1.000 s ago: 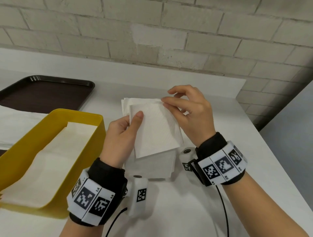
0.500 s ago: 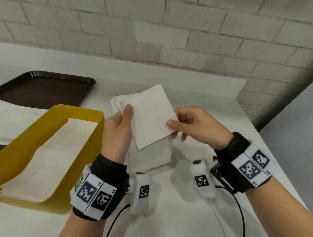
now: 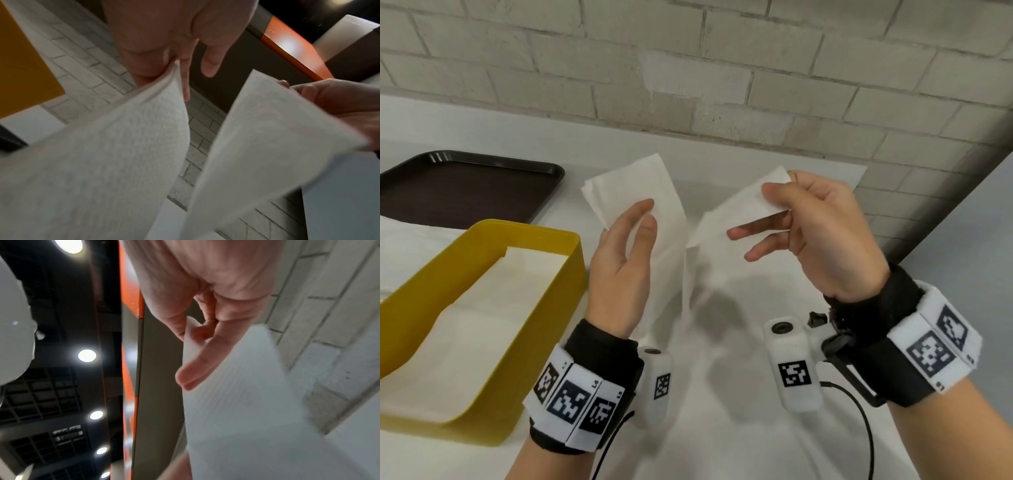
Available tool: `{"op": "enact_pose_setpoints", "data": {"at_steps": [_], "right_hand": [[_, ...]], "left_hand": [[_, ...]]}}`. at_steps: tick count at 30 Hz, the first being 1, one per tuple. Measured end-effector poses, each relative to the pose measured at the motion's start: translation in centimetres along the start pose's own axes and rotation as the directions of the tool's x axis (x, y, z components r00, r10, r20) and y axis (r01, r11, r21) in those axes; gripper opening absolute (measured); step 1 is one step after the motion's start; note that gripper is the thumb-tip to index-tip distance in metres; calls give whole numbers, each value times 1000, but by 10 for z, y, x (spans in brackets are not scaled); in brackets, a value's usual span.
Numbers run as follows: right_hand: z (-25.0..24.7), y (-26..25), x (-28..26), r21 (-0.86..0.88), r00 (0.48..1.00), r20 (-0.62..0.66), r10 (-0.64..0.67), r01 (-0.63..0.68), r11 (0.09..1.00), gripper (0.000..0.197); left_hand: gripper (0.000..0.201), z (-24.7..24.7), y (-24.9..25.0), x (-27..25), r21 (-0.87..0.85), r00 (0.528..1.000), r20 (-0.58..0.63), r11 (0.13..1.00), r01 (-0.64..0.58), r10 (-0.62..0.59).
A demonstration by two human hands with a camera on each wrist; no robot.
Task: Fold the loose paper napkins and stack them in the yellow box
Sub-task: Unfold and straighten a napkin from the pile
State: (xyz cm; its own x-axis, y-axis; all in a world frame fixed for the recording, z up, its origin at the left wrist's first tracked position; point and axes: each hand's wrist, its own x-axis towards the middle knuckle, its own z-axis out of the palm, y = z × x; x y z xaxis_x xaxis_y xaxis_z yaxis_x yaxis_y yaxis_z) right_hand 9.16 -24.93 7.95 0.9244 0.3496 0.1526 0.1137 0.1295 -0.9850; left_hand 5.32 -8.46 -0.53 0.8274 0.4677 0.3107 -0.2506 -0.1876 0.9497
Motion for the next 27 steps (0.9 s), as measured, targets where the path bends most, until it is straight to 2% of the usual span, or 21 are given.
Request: {"op": "enact_pose_setpoints", "data": {"at_steps": [4, 7, 10, 12, 15, 18, 20, 23, 25, 27], "right_hand": [[10, -1, 2, -43, 1000, 19, -25, 26, 999, 13], [21, 3, 7, -134, 999, 15, -39, 41, 990, 24], [27, 6, 14, -157, 999, 22, -40, 43, 987, 27], [25, 9, 15, -190, 998, 15, -61, 63, 980, 24], [15, 16, 14, -270, 982, -63, -178, 155, 950, 3], [1, 28, 17, -333, 984, -79, -163, 128, 934, 26], [-2, 33, 16, -288, 991, -43, -123, 106, 952, 22], [-4, 34, 17, -240, 983, -29, -180, 168, 956, 7], [-7, 34, 20, -278, 973, -21, -230, 215, 936, 11], [-9, 34, 24, -364, 959, -24, -281, 254, 896, 14]], "left_hand": [[43, 7, 12, -5, -60, 975, 119, 981, -183, 189], [50, 13, 15, -9, -137, 948, 221, 970, -201, 228], [20, 18, 14, -10, -132, 963, 212, 981, -140, 166], [12, 19, 12, -11, -152, 976, 179, 983, -100, 127], [19, 18, 14, -13, -236, 980, 194, 972, 11, 36], [19, 15, 16, -14, -276, 971, 237, 956, 96, -29], [18, 14, 14, -14, -269, 968, 247, 956, 118, -50], [16, 14, 13, -14, -246, 965, 253, 960, 133, -69], [17, 14, 15, -14, -246, 966, 245, 959, 141, -79], [31, 13, 16, -12, -254, 974, 213, 959, 129, -75]]}}
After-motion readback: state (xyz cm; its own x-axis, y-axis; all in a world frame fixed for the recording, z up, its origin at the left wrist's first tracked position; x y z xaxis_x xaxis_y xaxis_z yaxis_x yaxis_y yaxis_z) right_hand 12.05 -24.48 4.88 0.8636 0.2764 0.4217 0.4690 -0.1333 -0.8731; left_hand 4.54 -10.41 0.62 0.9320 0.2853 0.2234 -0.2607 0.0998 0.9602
